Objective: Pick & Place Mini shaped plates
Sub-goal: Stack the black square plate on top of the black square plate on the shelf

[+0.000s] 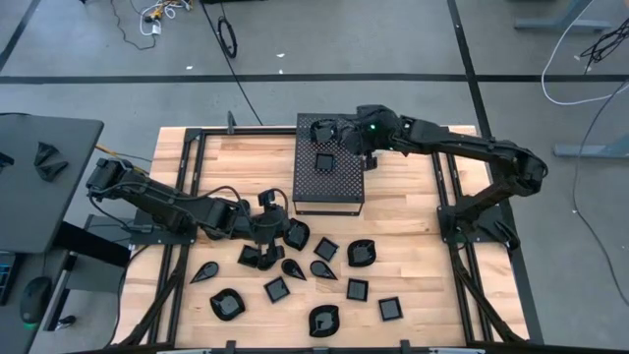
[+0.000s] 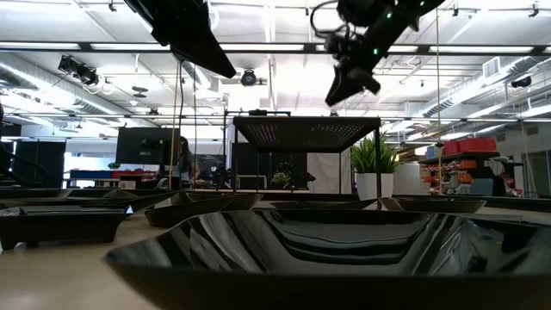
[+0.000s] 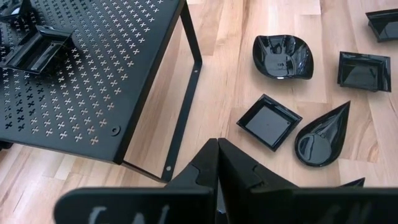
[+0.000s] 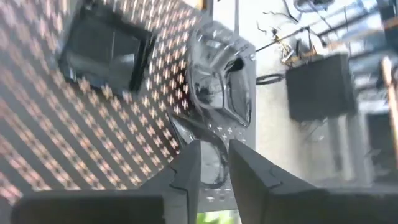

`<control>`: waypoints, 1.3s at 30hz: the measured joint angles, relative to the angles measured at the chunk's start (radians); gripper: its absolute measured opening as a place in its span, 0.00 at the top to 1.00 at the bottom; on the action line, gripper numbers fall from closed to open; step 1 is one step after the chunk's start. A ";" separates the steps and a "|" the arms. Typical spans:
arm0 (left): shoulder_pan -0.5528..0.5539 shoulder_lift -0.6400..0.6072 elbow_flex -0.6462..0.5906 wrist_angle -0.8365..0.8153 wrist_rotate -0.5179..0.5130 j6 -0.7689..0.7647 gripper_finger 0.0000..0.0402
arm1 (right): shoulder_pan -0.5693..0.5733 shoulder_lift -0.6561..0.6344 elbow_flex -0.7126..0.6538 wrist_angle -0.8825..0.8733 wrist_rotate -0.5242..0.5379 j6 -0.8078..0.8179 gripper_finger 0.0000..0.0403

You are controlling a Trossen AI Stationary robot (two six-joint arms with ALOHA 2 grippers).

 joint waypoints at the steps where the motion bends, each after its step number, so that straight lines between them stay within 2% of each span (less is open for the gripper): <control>1: 0.000 0.000 0.000 0.000 0.000 0.000 0.97 | 0.004 -0.009 0.000 0.000 0.000 0.054 0.80; 5: 0.000 0.000 0.000 0.002 0.000 -0.001 0.97 | -0.005 -0.019 0.000 -0.024 -0.012 0.256 0.82; 8: 0.000 0.000 0.000 0.002 0.000 -0.001 0.97 | -0.052 -0.016 -0.017 -0.021 -0.092 0.356 0.84; 13: 0.000 0.000 0.000 0.001 0.000 0.000 0.97 | -0.102 -0.026 -0.122 0.098 -0.137 0.464 0.89; 17: 0.000 0.000 0.000 0.000 0.000 0.006 0.97 | -0.073 -0.089 -0.212 0.168 -0.167 0.574 0.95; 20: 0.000 0.000 0.000 0.000 -0.001 0.008 0.97 | 0.013 -0.162 -0.291 0.215 -0.218 0.626 0.99; 24: 0.000 0.000 0.000 0.001 -0.008 0.008 0.97 | 0.181 -0.269 -0.417 0.345 -0.231 0.726 0.98; 30: -0.041 0.000 0.000 -0.010 -0.008 0.021 0.97 | 0.459 -0.345 -0.650 0.754 -0.190 0.871 0.98; 32: -0.071 0.000 0.000 -0.010 -0.009 0.044 0.97 | 0.542 -0.344 -0.716 0.878 -0.165 0.888 0.99; 35: -0.110 0.000 0.000 -0.012 -0.028 0.058 0.97 | 0.642 -0.340 -0.788 1.026 -0.073 0.908 0.99; 39: -0.137 0.004 0.000 -0.006 -0.037 0.045 0.97 | 0.724 -0.340 -0.825 1.079 0.060 0.909 0.98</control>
